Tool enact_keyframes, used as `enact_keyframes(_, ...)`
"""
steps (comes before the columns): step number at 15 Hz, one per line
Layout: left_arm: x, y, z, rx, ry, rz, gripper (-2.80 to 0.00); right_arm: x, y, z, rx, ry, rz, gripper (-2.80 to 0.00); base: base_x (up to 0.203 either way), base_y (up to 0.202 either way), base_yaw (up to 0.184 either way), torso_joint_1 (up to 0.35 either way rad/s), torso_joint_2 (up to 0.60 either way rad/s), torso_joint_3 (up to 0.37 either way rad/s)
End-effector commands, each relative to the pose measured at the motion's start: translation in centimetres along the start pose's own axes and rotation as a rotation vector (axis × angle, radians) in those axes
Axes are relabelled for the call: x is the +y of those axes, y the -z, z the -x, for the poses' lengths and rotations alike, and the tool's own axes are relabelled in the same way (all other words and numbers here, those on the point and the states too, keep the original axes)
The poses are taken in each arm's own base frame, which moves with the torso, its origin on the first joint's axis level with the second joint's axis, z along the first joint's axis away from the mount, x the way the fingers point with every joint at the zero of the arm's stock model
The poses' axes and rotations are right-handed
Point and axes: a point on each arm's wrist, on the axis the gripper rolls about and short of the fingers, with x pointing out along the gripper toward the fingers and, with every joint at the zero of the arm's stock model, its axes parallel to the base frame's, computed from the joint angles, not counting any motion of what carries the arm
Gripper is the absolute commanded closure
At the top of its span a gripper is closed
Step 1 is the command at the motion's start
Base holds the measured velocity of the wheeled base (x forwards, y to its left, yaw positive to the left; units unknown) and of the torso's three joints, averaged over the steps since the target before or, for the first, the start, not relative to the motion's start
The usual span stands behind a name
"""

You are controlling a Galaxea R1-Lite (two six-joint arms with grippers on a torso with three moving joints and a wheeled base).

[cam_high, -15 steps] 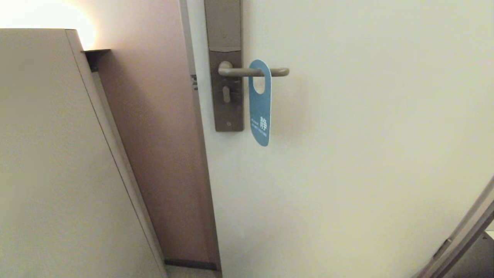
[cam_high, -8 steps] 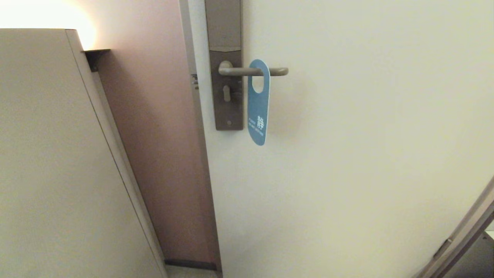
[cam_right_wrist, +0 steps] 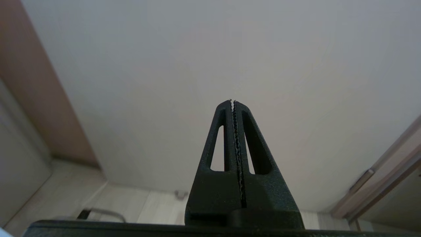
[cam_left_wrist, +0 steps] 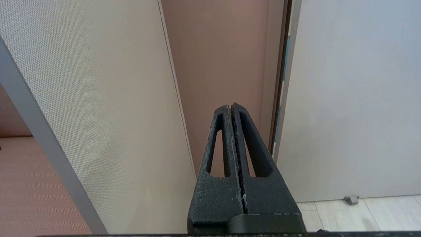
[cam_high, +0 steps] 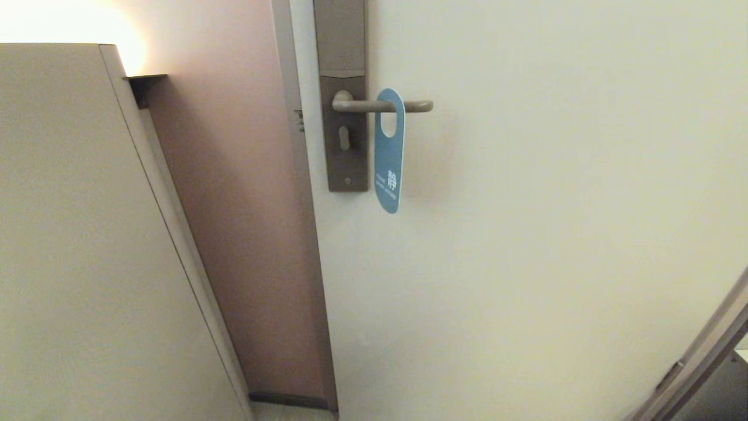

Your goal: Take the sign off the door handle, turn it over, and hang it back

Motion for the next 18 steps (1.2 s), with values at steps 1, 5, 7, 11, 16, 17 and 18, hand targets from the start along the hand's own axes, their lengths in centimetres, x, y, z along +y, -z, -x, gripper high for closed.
enact_keyframes(1,0.0,0.0,0.0,0.002,0.0,0.0,0.0,-0.1,-2.4,-2.1,0.123,-0.024,0.001,0.0,0.0,0.0,0.0,0.0,0.0,0.0)
enact_keyframes(5,0.0,0.0,0.0,0.002,0.0,0.0,0.0,-0.2,-6.0,-5.9,0.233,-0.043,0.007,0.0,0.0,0.0,0.0,0.0,0.0,0.0)
enact_keyframes(7,0.0,0.0,0.0,0.002,0.0,0.0,0.0,-0.2,-7.7,-8.5,0.255,-0.068,0.026,0.0,0.0,0.0,0.0,0.0,0.0,0.0)
enact_keyframes(11,0.0,0.0,0.0,0.002,0.0,0.0,0.0,-0.1,-11.3,-13.9,0.216,-0.151,0.086,0.0,0.0,0.0,0.0,0.0,0.0,0.0)
enact_keyframes(16,0.0,0.0,0.0,0.002,0.0,0.0,0.0,3.1,-15.6,-19.7,0.142,-0.339,0.136,0.0,0.0,0.0,0.0,0.0,0.0,0.0)
enact_keyframes(17,0.0,0.0,0.0,0.002,0.0,0.0,0.0,3.8,-15.8,-21.0,0.137,-0.361,0.141,0.0,0.0,0.0,0.0,0.0,0.0,0.0)
enact_keyframes(18,0.0,0.0,0.0,0.002,0.0,0.0,0.0,4.4,-16.0,-22.3,0.124,-0.378,0.145,0.0,0.0,0.0,0.0,0.0,0.0,0.0)
